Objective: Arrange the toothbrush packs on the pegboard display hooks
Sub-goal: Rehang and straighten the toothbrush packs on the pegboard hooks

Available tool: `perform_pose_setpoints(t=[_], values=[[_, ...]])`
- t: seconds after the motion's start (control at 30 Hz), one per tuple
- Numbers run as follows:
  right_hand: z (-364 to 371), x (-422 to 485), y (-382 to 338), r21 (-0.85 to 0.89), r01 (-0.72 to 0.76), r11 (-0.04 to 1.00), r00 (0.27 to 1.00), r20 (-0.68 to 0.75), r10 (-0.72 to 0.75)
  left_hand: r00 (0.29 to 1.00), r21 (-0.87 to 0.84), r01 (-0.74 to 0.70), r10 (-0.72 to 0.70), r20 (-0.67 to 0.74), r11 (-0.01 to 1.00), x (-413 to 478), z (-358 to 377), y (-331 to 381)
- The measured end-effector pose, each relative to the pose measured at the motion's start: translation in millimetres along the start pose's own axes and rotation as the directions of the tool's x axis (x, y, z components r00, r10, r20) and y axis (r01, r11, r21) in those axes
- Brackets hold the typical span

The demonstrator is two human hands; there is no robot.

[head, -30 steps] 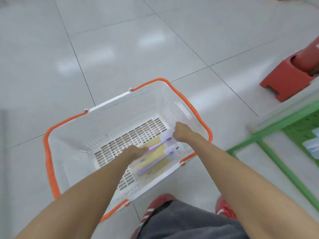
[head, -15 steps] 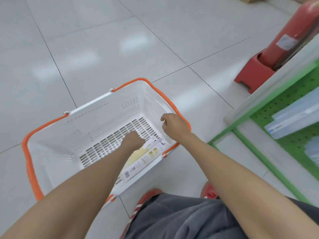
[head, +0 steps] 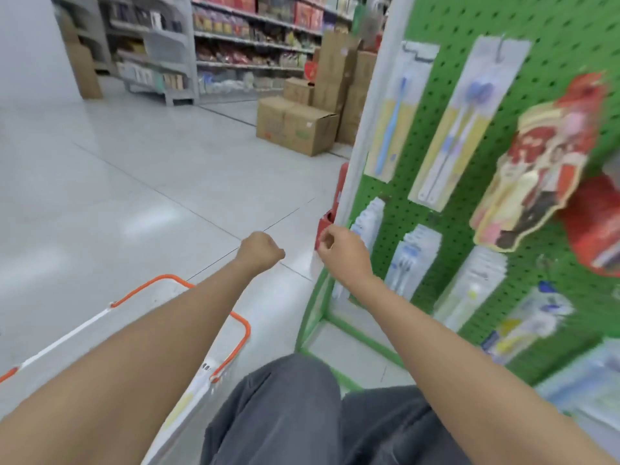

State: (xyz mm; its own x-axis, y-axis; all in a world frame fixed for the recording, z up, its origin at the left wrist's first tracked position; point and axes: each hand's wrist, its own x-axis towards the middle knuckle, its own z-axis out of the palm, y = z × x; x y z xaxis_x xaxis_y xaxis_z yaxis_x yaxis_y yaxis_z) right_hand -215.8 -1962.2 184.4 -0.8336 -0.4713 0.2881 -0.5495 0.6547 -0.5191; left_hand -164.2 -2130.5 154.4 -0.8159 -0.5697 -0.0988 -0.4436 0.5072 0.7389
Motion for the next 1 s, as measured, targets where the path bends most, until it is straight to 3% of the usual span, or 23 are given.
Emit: perform_pose_setpoints(t=[0.2,0.37,0.53,0.67,0.83,1.0], values=[[-101.0,21.7,8.3,0.128,-0.095,0.987,0.975,-0.189,0.119,0.988,-0.074,-0.156,0.155,-0.018,0.985,5.0,-8.5,118.5],[-142.0,61.3,-6.7,0.195,-0.108,0.975,0.977,-0.158,0.14,0.971,-0.26,-0.237,0.233,-0.049,0.936,40.3,-18.9,189.2],[-151.0,112.4,-19.8,0.363,-0.173,0.915,0.956,-0.162,0.245,0.929,-0.295,-0.364,0.365,-0.054,0.883,76.4,-27.5,248.7],[-148.5,145.7,-26.1,0.493,-0.176,0.852,0.941,-0.169,0.292,0.915,-0.363,-0.389,0.4,-0.045,0.847,107.2,-28.1,269.7],[-142.1,160.3,-23.1,0.512,-0.165,0.843,0.89,-0.291,0.35,0.912,-0.437,-0.387,0.406,-0.055,0.812,148.8,-14.6,263.0],[-148.3,167.1,-18.4,0.527,-0.15,0.837,0.858,-0.352,0.375,0.913,-0.539,-0.35,0.408,-0.014,0.766,120.2,-20.8,268.5]])
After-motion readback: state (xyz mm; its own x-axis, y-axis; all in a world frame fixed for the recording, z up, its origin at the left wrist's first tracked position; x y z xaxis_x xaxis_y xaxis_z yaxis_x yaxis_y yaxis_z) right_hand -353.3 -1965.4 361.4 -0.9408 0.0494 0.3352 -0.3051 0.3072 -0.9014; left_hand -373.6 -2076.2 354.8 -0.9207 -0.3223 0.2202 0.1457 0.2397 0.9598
